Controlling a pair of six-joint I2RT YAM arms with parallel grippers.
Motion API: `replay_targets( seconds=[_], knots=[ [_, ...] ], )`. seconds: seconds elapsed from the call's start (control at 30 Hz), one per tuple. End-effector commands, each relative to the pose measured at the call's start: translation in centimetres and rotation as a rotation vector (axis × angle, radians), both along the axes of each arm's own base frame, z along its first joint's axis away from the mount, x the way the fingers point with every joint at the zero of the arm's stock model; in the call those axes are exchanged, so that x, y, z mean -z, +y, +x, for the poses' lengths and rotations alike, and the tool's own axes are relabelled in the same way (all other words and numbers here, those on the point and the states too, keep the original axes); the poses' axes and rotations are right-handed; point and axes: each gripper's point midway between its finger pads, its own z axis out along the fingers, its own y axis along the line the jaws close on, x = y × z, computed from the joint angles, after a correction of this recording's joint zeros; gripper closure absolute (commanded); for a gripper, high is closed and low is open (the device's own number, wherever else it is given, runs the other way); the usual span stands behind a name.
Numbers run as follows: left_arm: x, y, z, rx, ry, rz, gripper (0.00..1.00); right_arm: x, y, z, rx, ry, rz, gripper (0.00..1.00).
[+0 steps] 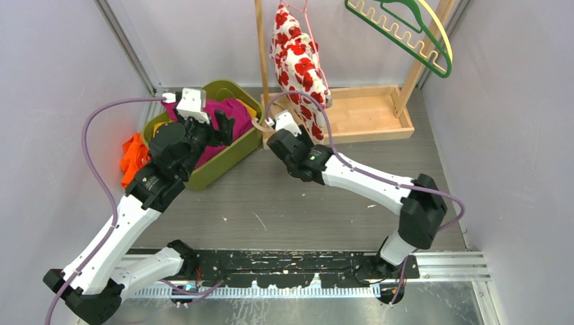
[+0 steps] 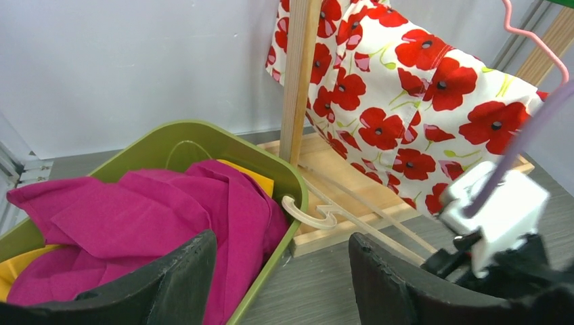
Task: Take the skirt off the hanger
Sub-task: Pick up the hanger at the center of the board.
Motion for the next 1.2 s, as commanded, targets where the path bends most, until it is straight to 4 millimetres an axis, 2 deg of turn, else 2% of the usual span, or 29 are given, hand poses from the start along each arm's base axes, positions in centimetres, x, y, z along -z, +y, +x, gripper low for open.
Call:
replay_targets(
  seconds=[0.0,0.1,0.4,0.67,0.93,1.17],
  knots=[
    [-1.5,-0.3,0.4,-0.006,-0.052,-0.054,0.29,-5.0,0.7,-1.5,-0.029,-0.053,0.102,0.46],
    [-1.2,-0.6,0.6,0.004,-0.044,-0.058,0.29,-5.0,0.8,-1.7,-0.039,-0.048,0.106,0.46],
    [-1.3,-0.3,0.4,-0.006,-0.046,-0.052,0.29,-1.7,2.2,-0.8,-0.066,-0.006,0.037,0.44],
    [-1.4,0.3,0.3,-0.026,-0.052,-0.031,0.29,1.0,1.6,1.5,-0.037,0.034,0.019,0.43],
    [-0.9,-0.4,1.1,-0.013,-0.042,-0.016,0.29,2.1,0.1,4.3,-0.004,0.034,0.019,0.45],
    [-0.4,-0.6,1.4,-0.017,-0.032,-0.008,0.28,4.3,0.8,4.4,-0.034,0.086,0.028,0.49]
  ],
)
